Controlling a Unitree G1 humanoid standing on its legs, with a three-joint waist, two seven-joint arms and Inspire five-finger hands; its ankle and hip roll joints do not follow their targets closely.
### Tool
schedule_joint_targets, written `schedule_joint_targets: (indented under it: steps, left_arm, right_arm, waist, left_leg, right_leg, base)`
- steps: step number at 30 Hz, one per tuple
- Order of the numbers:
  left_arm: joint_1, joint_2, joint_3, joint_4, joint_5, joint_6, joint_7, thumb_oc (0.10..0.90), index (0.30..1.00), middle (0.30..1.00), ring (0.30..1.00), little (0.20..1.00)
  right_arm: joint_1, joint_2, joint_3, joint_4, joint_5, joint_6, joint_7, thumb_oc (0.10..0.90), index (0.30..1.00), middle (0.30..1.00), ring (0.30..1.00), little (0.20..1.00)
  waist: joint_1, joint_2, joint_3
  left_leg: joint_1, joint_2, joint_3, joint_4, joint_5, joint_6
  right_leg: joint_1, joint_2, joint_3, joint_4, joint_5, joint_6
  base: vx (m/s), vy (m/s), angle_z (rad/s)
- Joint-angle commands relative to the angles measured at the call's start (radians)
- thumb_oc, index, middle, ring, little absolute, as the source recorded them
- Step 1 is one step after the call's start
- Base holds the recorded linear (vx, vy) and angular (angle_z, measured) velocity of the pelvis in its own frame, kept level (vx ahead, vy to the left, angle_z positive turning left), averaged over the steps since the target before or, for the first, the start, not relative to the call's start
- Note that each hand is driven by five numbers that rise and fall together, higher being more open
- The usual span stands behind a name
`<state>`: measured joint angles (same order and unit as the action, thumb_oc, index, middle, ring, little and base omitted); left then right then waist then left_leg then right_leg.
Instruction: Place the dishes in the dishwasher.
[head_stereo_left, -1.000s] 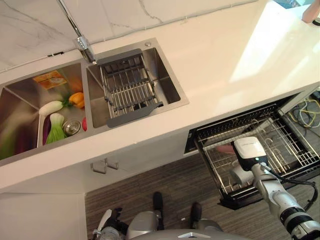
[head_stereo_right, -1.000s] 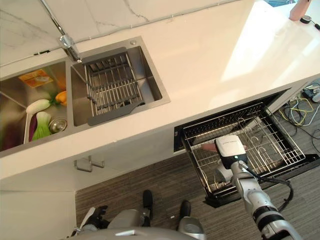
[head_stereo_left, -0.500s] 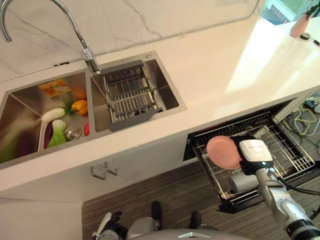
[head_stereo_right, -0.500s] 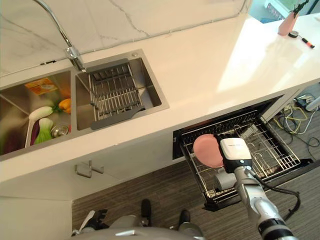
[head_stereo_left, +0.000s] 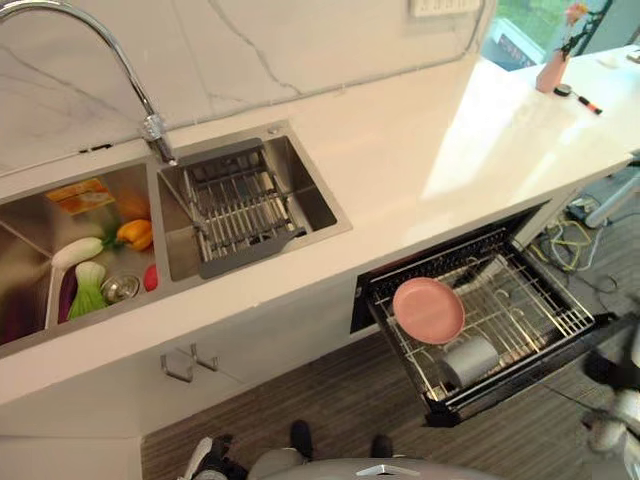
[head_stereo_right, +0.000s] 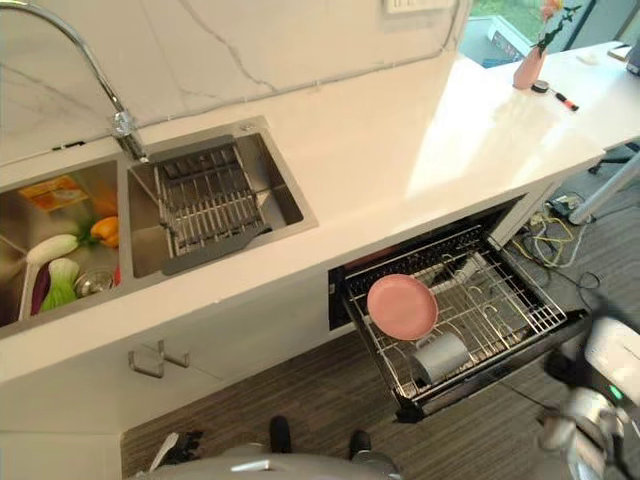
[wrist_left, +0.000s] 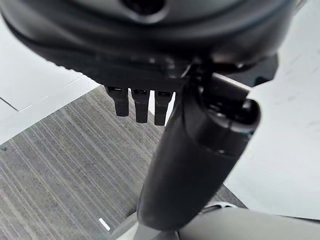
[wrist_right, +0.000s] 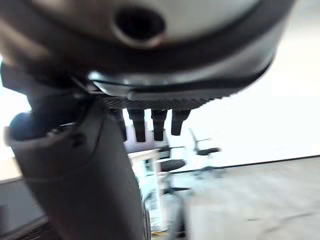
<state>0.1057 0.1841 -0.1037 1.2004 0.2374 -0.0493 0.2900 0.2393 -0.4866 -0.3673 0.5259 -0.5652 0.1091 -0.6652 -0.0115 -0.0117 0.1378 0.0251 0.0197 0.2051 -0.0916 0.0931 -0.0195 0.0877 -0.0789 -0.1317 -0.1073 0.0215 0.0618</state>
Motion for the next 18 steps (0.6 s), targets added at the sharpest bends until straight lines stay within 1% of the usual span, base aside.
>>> schedule_joint_targets:
  steps: [1,4,5,7,10,11,13,14,16,18]
  left_arm:
    - [-0.073,-0.028,-0.033,0.059,0.002,0.009,0.013,0.800,0.900,0.900,0.900,0.900]
    - [-0.072,-0.029,-0.029,0.057,-0.002,0.015,0.009,0.800,0.900,0.900,0.900,0.900]
    - [-0.071,-0.028,-0.028,0.056,-0.003,0.018,0.006,0.800,0.900,0.900,0.900,0.900]
    - [-0.067,-0.030,-0.026,0.054,-0.008,0.021,0.001,0.800,0.900,0.900,0.900,0.900]
    - [-0.064,-0.028,-0.028,0.054,-0.017,0.019,-0.003,0.800,0.900,0.900,0.900,0.900]
    - [-0.065,-0.028,-0.029,0.049,-0.026,0.019,-0.003,0.800,0.900,0.900,0.900,0.900]
    - [-0.069,-0.025,-0.039,0.042,-0.042,0.016,0.000,0.800,0.900,0.900,0.900,0.900]
    - [-0.070,-0.025,-0.036,0.042,-0.042,0.016,0.000,0.800,0.900,0.900,0.900,0.900]
    - [-0.075,-0.025,-0.058,0.025,-0.065,0.005,0.009,0.800,0.900,0.900,0.900,0.900]
    - [-0.077,-0.030,-0.069,0.022,-0.080,0.003,0.011,0.800,0.900,0.900,0.900,0.900]
  right_arm:
    - [-0.023,-0.115,-0.013,-0.006,0.113,0.036,-0.053,0.800,0.900,0.900,0.900,0.900]
    - [-0.019,-0.101,-0.010,0.007,0.124,0.038,-0.042,0.800,0.900,0.900,0.900,0.900]
    - [-0.021,-0.093,0.000,0.018,0.140,0.033,-0.023,0.400,0.300,0.300,0.300,0.300]
    - [-0.022,-0.074,0.016,-0.002,0.143,0.028,0.000,0.400,0.300,0.300,0.300,0.300]
    - [-0.046,-0.067,0.055,0.042,0.160,0.013,0.017,0.400,0.300,0.300,0.300,0.300]
    - [-0.080,-0.064,0.108,0.027,0.151,-0.001,0.044,0.400,0.300,0.300,0.300,0.300]
    - [-0.135,-0.073,0.174,0.061,0.149,-0.012,0.060,0.400,0.300,0.300,0.300,0.300]
    - [-0.143,-0.075,0.179,0.069,0.151,-0.015,0.058,0.400,0.300,0.300,0.300,0.300]
    - [-0.225,-0.088,0.267,0.096,0.134,-0.020,0.078,0.400,0.300,0.300,0.300,0.300]
    - [-0.281,-0.094,0.317,0.106,0.125,-0.024,0.087,0.400,0.300,0.300,0.300,0.300]
  waist:
    - [0.004,0.035,-0.002]
    - [0.000,0.038,-0.001]
    - [-0.002,0.039,0.000]
    - [-0.002,0.043,0.001]
    - [0.000,0.049,0.006]
    - [0.004,0.054,0.015]
    - [0.013,0.062,0.026]
    - [0.009,0.062,0.028]
    - [0.030,0.075,0.047]
    - [0.040,0.086,0.057]
  left_leg:
    - [0.057,0.062,-0.077,0.004,-0.105,-0.067]
    - [0.056,0.061,-0.076,0.004,-0.104,-0.068]
    - [0.056,0.061,-0.077,0.004,-0.104,-0.067]
    - [0.055,0.061,-0.079,0.004,-0.104,-0.068]
    - [0.053,0.061,-0.081,0.004,-0.101,-0.068]
    - [0.047,0.059,-0.083,0.004,-0.097,-0.069]
    - [0.038,0.058,-0.090,0.004,-0.092,-0.069]
    - [0.037,0.058,-0.091,0.004,-0.091,-0.069]
    - [0.021,0.052,-0.104,0.004,-0.081,-0.069]
    - [0.017,0.050,-0.116,0.004,-0.076,-0.069]
  right_leg:
    - [0.027,-0.015,-0.039,0.020,-0.067,0.068]
    - [0.027,-0.015,-0.038,0.020,-0.068,0.067]
    - [0.027,-0.015,-0.039,0.020,-0.069,0.066]
    - [0.026,-0.015,-0.041,0.020,-0.070,0.065]
    - [0.025,-0.017,-0.043,0.020,-0.069,0.065]
    - [0.021,-0.018,-0.045,0.020,-0.068,0.065]
    - [0.016,-0.021,-0.051,0.020,-0.066,0.064]
    - [0.016,-0.021,-0.051,0.020,-0.066,0.064]
    - [0.009,-0.023,-0.065,0.021,-0.063,0.061]
    - [0.009,-0.026,-0.078,0.023,-0.065,0.059]
  base:
    - [0.01,-0.006,-0.22]
    - [0.00,-0.004,-0.11]
    - [0.00,-0.006,-0.08]
    - [0.00,0.000,0.00]
    - [-0.01,0.000,0.00]
    - [-0.05,-0.003,0.02]
    - [-0.06,-0.004,0.00]
    - [-0.08,0.000,0.01]
    - [-0.09,-0.001,0.12]
    - [-0.04,0.005,0.12]
